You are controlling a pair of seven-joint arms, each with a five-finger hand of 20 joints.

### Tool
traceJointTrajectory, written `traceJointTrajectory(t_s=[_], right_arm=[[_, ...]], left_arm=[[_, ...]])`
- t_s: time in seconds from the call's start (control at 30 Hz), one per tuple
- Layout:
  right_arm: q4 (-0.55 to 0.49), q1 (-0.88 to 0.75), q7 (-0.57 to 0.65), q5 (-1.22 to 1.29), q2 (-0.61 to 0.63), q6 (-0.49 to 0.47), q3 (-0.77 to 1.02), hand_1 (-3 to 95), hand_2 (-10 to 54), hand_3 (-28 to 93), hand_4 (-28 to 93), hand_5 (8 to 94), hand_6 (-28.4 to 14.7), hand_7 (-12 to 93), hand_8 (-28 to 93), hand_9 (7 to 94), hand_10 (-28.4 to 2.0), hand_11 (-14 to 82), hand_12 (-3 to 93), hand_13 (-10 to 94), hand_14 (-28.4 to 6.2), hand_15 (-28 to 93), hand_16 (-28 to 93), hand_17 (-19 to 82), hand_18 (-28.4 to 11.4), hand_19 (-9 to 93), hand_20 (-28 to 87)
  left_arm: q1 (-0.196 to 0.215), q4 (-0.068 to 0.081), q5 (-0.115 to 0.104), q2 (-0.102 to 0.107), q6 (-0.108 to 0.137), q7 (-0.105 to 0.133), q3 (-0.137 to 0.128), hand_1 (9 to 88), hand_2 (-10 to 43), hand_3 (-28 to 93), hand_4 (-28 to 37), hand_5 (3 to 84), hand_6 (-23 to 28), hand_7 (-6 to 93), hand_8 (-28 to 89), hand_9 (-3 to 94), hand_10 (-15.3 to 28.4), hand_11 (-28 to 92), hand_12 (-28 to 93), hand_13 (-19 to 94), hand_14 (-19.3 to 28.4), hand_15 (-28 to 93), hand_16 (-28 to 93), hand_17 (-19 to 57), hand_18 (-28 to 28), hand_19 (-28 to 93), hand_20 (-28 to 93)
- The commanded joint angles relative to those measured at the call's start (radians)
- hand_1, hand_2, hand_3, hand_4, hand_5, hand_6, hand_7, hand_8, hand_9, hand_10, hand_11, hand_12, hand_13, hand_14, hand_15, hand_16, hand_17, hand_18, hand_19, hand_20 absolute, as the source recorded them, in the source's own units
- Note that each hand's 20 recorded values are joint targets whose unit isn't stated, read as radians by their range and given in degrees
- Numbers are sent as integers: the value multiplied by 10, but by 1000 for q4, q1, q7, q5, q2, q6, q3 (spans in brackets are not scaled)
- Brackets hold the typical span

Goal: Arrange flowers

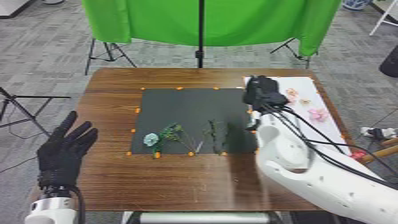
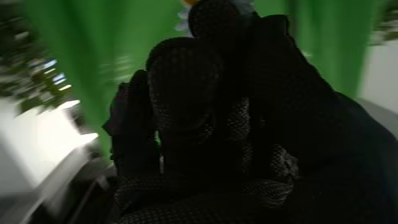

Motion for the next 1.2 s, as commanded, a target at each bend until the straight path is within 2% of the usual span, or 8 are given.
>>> traceJointTrajectory(t_s=[0.03, 0.1, 0.2, 0.47, 0.73, 0.9, 1.03, 1.2], right_arm=[[181, 134, -122, 54, -350, -61, -131, 615, -95, 700, -283, 862, 8, 208, 34, 935, -50, 122, 360, 808, -16, 548, 353, 361, -191, 839, 415], [233, 147, -144, 47, -402, -88, -147, 612, -95, 703, -283, 860, 9, 210, 33, 934, -50, 121, 363, 806, -16, 551, 353, 358, -190, 838, 416], [285, 177, -153, 57, -443, -109, -187, 610, -95, 702, -283, 857, 9, 213, 33, 931, -50, 120, 365, 800, -17, 556, 352, 354, -187, 836, 417], [332, 211, -145, 106, -473, -140, -250, 603, -95, 700, -283, 843, 15, 220, 25, 922, -49, 121, 367, 786, -20, 570, 343, 345, -180, 833, 418], [338, 213, -130, 119, -473, -215, -277, 598, -95, 665, -283, 822, 19, 198, 2, 902, -55, 104, 345, 751, -20, 581, 333, 327, -169, 825, 415], [328, 206, -138, 119, -470, -223, -271, 587, -95, 607, -283, 796, 13, 175, -9, 874, -56, 105, 338, 723, -30, 603, 305, 306, -175, 823, 417], [316, 221, -129, 99, -472, -133, -289, 571, -95, 584, -283, 770, 14, 174, -14, 869, -58, 108, 337, 718, -47, 623, 277, 302, -177, 824, 418], [311, 281, -68, 50, -486, -35, -306, 534, -95, 577, -283, 746, 10, 176, -20, 836, -78, 213, 277, 712, -56, 660, 212, 301, -187, 834, 420]], left_arm=[[-22, 8, 12, -3, -2, -36, 4, 185, 75, 802, -283, 339, 66, 75, -80, 316, 193, 231, 108, 203, 271, 537, -102, -79, 284, 568, 28], [-27, 10, 11, 5, -2, -36, 5, 185, 74, 802, -283, 339, 66, 76, -80, 316, 193, 231, 108, 203, 271, 537, -102, -79, 284, 568, 28], [-51, 17, 21, 10, -14, -55, 6, 185, 75, 803, -283, 338, 66, 75, -80, 316, 193, 230, 107, 203, 272, 537, -102, -79, 284, 568, 28], [-109, 34, 37, 22, -33, -86, 16, 185, 75, 802, -283, 339, 67, 75, -80, 316, 193, 231, 108, 203, 271, 537, -102, -79, 284, 568, 28], [-155, 52, 39, 26, -45, -86, 36, 186, 74, 804, -283, 340, 68, 75, -80, 316, 193, 230, 108, 203, 271, 537, -102, -79, 284, 569, 28], [-145, 50, 40, 20, -44, -86, 30, 187, 74, 804, -283, 340, 68, 74, -79, 316, 192, 231, 109, 203, 271, 537, -102, -79, 284, 569, 28], [-109, 38, 34, 14, -29, -76, 23, 187, 74, 804, -283, 341, 68, 75, -79, 316, 192, 233, 109, 203, 271, 538, -103, -79, 284, 569, 28], [-76, 28, 33, -2, -21, -73, 16, 188, 74, 804, -283, 341, 68, 75, -80, 317, 193, 232, 107, 203, 271, 538, -103, -80, 284, 568, 28]])
